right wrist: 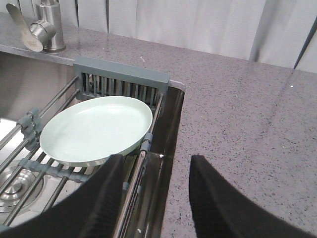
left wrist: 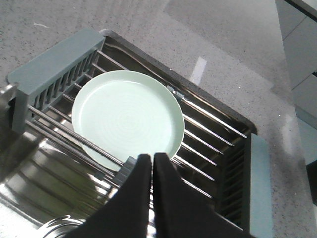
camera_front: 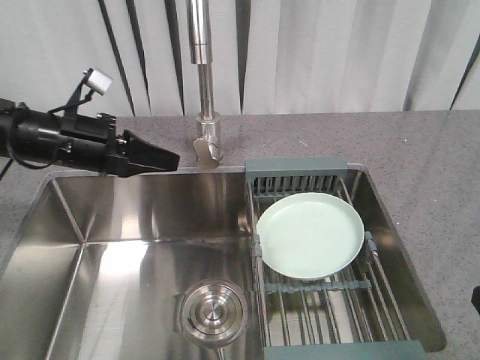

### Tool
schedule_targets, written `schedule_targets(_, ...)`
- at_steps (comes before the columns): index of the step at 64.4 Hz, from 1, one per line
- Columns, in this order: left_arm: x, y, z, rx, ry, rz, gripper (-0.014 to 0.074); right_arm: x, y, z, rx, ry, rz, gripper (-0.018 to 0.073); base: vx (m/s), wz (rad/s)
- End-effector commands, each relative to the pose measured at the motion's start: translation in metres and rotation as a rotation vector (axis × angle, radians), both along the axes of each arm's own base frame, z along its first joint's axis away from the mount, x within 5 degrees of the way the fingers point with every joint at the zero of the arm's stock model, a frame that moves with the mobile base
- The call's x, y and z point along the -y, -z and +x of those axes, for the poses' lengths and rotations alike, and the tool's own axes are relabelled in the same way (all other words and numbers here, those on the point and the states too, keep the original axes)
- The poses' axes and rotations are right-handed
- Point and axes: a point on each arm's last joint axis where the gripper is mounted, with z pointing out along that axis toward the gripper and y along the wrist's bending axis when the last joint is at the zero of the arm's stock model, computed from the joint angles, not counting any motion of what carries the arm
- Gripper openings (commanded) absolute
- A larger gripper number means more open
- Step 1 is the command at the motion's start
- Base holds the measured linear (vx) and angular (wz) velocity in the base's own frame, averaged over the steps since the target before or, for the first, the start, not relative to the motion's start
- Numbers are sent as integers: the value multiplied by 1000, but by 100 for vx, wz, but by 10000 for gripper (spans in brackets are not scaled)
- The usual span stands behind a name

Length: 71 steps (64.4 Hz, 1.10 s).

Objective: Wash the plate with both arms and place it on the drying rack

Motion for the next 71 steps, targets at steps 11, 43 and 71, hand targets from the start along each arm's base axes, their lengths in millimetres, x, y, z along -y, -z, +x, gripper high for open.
schedule_targets(11,21,-9,29,51,74,-71,-7,1,-15,2,90,11,4,323,0,0)
schedule_targets(43,26,25,83,58,76,-67,-7,1,-15,2,90,11,4,323,0,0)
schedule_targets(71,29,8,110,145,54,-109,-6,1,-15,2,90,11,4,323,0,0)
